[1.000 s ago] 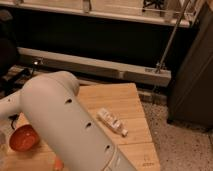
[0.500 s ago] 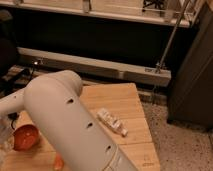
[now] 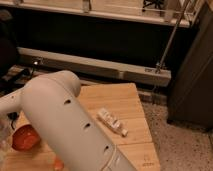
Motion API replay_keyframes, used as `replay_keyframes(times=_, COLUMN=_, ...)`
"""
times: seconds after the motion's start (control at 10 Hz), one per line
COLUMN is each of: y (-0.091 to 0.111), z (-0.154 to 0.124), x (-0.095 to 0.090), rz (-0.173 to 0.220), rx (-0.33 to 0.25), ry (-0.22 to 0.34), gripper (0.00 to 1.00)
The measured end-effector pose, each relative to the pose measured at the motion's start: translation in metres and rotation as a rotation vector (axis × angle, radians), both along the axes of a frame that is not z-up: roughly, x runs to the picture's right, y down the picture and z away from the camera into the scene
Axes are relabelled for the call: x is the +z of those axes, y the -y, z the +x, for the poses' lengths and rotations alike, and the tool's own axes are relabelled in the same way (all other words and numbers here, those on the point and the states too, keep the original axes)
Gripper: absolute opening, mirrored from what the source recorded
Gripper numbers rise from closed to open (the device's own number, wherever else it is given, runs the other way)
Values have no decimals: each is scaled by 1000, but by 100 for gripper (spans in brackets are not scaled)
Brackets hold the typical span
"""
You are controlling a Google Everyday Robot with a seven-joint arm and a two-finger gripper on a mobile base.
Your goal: Push the ceramic bowl across the table
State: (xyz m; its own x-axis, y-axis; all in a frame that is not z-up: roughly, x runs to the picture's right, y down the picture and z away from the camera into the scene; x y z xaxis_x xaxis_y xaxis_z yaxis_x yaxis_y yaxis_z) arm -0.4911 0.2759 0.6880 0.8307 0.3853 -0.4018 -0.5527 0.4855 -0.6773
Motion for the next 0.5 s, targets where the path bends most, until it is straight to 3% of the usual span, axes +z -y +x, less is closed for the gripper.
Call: replay_keyframes(times=0.5, y=-24, z=-15, x=-3, rz=-24, rx=-33, ry=14, gripper=0)
